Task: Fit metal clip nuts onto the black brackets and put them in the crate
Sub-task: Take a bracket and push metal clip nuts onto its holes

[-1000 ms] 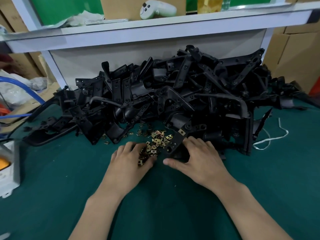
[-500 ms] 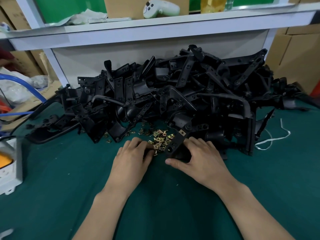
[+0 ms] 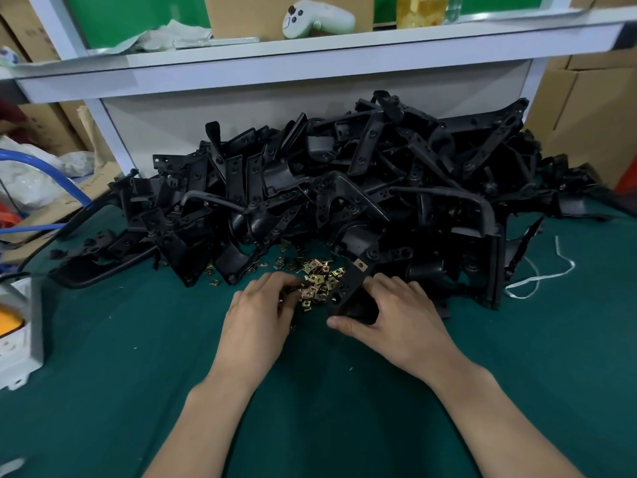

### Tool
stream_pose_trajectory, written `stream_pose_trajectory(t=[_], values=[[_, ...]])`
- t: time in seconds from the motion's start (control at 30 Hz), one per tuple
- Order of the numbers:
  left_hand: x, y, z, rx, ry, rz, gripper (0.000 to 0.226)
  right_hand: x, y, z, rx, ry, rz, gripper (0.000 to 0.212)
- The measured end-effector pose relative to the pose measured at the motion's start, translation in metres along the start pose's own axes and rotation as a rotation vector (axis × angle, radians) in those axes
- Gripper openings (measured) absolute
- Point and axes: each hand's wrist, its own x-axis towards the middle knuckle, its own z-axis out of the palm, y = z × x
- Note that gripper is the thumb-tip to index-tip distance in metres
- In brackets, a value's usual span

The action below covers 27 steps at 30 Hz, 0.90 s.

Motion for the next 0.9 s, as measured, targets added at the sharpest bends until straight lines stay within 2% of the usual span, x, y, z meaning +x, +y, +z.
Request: stream_pose_trajectory(t=[0.43, 0.6, 0.7, 0.9], values=[[0.002, -0.004, 0.002, -0.131, 0.039, -0.008, 0.018, -0.001, 0.0, 0.001, 0.021, 0.031, -0.008, 0.095], [0.004, 0.004, 0.001, -0.423, 0.094, -0.077, 0.022, 0.0, 0.001, 0.002, 0.023, 0.031, -0.012, 0.092], [0.004, 0.009, -0.002, -0.608, 0.071, -0.156, 0.022, -0.001, 0.001, 0.002, 0.028, 0.037, -0.017, 0.091], [0.004, 0.013, -0.003, -0.736, 0.041, -0.195, 0.02, -0.001, 0.002, 0.001, 0.052, 0.037, -0.015, 0.092]])
